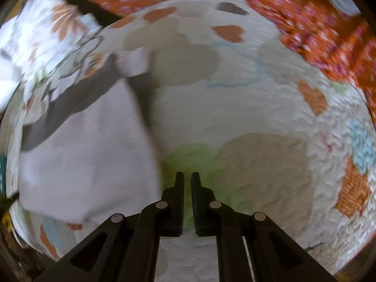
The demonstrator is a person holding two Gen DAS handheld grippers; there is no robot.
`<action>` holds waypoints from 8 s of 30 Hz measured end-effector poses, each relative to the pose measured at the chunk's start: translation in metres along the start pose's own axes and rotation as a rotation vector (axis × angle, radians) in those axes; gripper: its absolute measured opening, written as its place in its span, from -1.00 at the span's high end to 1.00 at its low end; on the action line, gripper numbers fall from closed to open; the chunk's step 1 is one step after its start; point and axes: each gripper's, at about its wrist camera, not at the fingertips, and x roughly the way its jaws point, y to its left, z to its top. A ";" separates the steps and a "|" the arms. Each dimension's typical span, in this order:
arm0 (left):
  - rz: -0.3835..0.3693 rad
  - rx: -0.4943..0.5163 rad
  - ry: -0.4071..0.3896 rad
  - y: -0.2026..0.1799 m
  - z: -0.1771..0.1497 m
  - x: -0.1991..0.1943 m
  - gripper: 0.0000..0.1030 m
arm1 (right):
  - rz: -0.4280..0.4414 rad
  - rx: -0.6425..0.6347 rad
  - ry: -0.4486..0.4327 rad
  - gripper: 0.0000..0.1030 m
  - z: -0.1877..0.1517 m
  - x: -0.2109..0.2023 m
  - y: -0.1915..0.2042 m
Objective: Fold small clothes
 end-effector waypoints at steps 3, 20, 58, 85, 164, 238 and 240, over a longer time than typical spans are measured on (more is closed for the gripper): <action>0.018 -0.036 -0.033 0.002 0.006 -0.001 0.88 | 0.063 0.080 -0.039 0.87 0.010 -0.012 -0.014; -0.068 -0.182 -0.060 0.016 0.019 -0.004 -0.06 | 0.200 -0.269 -0.093 0.49 -0.004 -0.013 0.167; -0.050 -0.499 -0.277 0.132 0.046 -0.074 -0.32 | -0.201 -0.760 -0.140 0.13 -0.103 0.096 0.472; -0.109 -0.007 -0.141 -0.095 0.025 -0.014 -0.32 | -0.002 -0.080 -0.175 0.70 0.027 -0.001 0.113; -0.140 0.053 -0.061 -0.145 0.017 0.028 -0.36 | 0.647 -0.118 0.038 0.77 0.038 0.034 0.165; 0.107 0.375 -0.313 -0.196 -0.028 -0.020 -0.45 | 0.621 -0.019 0.114 0.29 0.004 0.042 0.122; 0.125 0.382 -0.336 -0.196 -0.030 -0.024 -0.46 | 0.618 -0.037 0.158 0.29 -0.005 0.043 0.120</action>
